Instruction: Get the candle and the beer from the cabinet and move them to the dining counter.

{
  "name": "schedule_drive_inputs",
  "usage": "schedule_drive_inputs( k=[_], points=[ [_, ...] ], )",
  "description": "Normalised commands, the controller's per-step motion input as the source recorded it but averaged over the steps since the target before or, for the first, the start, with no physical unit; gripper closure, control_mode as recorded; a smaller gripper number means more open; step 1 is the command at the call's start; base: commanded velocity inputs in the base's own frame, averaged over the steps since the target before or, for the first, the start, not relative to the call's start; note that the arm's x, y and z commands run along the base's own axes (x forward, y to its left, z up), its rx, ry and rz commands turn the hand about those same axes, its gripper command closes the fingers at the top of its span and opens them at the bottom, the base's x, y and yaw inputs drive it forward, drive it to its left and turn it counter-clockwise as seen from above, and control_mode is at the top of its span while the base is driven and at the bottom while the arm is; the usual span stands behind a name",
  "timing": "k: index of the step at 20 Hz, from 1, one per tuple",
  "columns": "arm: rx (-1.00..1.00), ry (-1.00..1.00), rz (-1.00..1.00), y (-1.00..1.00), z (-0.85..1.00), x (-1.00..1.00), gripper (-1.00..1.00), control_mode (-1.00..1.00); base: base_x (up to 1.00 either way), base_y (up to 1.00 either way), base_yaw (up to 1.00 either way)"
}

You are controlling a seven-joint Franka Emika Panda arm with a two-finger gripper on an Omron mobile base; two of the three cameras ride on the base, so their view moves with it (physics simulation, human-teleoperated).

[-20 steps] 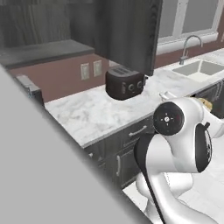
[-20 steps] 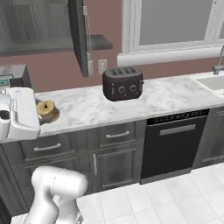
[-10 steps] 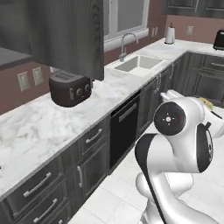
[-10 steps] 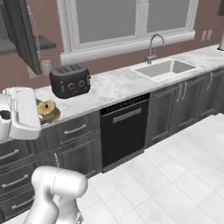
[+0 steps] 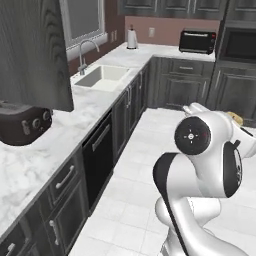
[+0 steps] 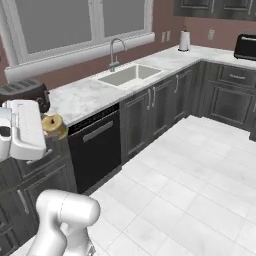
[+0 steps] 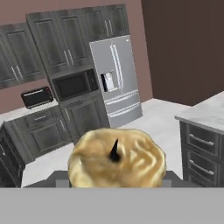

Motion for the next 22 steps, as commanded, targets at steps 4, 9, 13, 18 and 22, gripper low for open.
schedule_drive_inputs(
  k=[4, 9, 13, 18, 22],
  points=[
    [0.0, 0.0, 0.0, 0.0, 0.0, 0.0, 1.0, 1.0, 0.54, -0.24, -0.39],
    [0.0, 0.0, 0.0, 0.0, 0.0, 0.0, 1.0, 1.0, 0.53, -0.39, -0.28],
    [0.0, 0.0, 0.0, 0.0, 0.0, 0.0, 1.0, 1.0, 0.55, -0.38, -0.26],
    [0.0, 0.0, 0.0, 0.0, 0.0, 0.0, 1.0, 1.0, 0.62, -0.29, -0.29],
    [0.0, 0.0, 0.0, 0.0, 0.0, 0.0, 1.0, 1.0, 0.64, -0.16, -0.34]
  ],
)
